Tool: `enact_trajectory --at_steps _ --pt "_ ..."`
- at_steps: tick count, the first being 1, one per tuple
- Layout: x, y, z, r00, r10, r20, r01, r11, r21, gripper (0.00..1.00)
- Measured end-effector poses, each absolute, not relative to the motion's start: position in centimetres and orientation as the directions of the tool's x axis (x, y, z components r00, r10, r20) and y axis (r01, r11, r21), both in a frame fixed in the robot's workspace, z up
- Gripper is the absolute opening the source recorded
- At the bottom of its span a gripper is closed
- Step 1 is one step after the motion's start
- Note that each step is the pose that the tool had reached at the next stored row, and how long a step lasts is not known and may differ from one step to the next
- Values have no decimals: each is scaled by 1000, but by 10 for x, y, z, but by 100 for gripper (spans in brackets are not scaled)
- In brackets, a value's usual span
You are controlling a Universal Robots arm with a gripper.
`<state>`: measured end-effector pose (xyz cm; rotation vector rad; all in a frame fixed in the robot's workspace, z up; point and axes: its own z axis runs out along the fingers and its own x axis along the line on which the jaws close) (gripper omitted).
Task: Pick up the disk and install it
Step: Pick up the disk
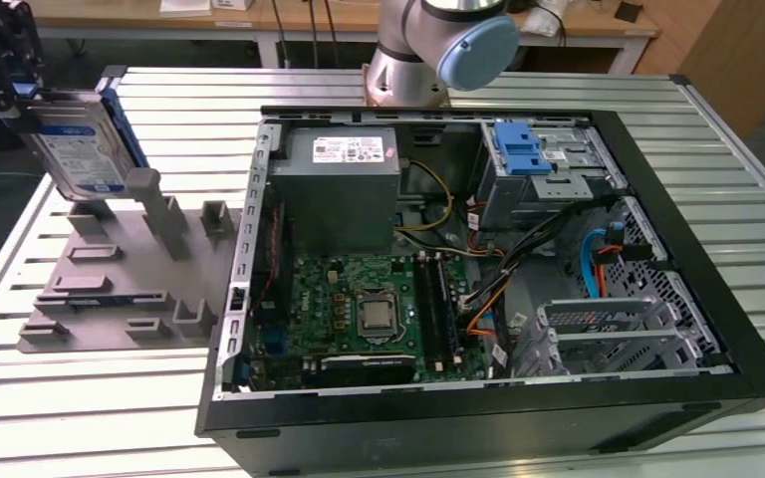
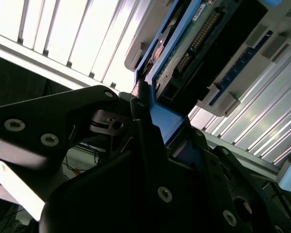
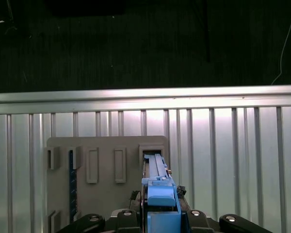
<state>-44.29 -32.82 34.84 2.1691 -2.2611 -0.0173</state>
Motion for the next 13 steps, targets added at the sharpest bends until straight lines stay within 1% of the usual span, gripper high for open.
enact_trajectory --at_steps 13 --pt "-443 -328 352 -42 -999 -2 -999 41 14 36"
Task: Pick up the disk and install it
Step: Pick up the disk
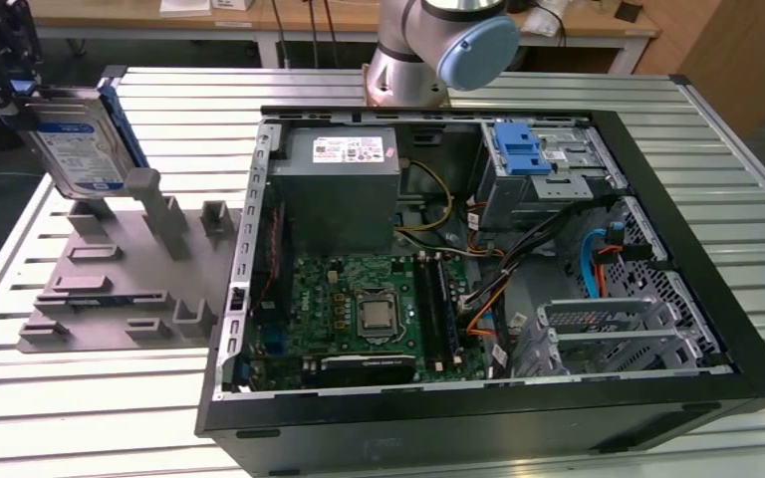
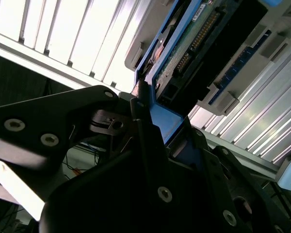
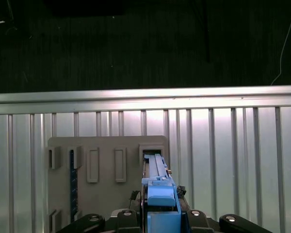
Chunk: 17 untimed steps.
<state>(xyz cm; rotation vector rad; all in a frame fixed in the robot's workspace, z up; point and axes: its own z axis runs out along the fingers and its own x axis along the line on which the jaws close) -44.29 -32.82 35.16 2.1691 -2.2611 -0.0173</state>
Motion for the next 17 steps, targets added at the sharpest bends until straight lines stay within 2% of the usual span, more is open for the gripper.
enact_trajectory --at_steps 17 --pt "-443 -328 357 -42 -999 -2 -999 41 14 36"
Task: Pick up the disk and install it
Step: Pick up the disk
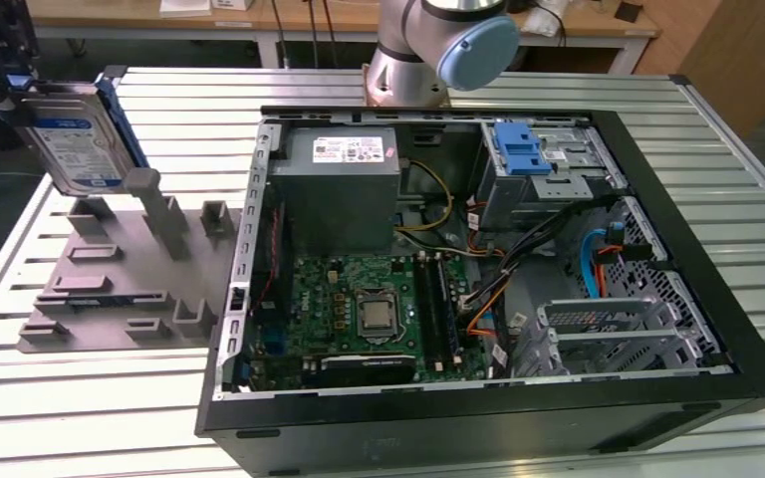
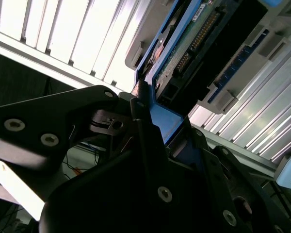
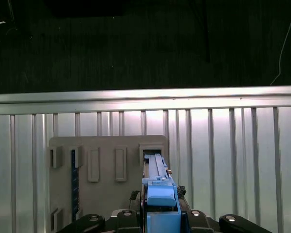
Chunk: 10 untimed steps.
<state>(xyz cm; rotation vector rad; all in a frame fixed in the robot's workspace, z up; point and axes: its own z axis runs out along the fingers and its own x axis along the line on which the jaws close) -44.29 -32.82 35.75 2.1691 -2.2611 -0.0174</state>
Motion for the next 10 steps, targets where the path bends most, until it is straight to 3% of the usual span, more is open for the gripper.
enact_trajectory --at_steps 10 --pt "-443 -328 365 -42 -999 -2 -999 41 14 36"
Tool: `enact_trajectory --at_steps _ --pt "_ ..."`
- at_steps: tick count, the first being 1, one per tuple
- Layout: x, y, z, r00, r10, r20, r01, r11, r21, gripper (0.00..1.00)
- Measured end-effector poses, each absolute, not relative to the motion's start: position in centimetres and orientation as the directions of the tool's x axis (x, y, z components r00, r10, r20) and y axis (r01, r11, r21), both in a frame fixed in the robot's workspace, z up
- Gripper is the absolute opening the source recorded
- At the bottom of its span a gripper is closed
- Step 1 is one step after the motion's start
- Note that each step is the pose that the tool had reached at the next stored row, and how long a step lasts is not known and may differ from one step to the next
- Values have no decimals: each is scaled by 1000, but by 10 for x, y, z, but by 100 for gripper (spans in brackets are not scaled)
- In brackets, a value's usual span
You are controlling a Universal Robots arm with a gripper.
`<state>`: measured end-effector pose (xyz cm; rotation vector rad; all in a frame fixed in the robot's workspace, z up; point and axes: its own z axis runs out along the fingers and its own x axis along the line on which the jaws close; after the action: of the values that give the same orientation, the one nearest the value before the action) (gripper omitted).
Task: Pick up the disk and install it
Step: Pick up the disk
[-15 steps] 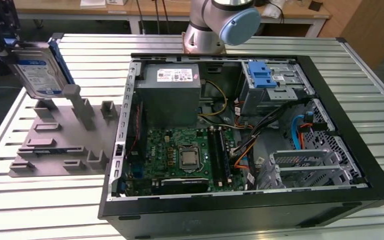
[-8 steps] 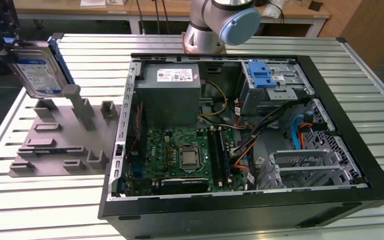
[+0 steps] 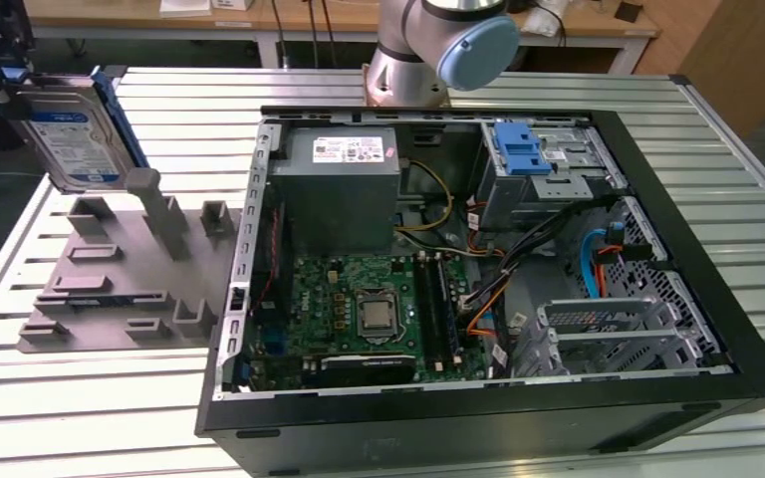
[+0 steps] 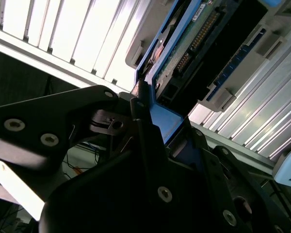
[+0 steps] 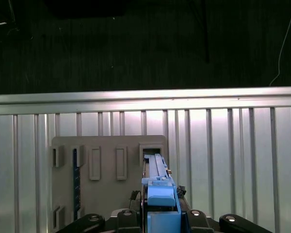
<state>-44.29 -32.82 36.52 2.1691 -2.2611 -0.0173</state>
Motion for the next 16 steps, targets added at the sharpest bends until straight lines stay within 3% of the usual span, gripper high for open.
enact_trajectory --at_steps 16 --pt "-443 -328 372 -42 -999 -2 -999 42 14 36"
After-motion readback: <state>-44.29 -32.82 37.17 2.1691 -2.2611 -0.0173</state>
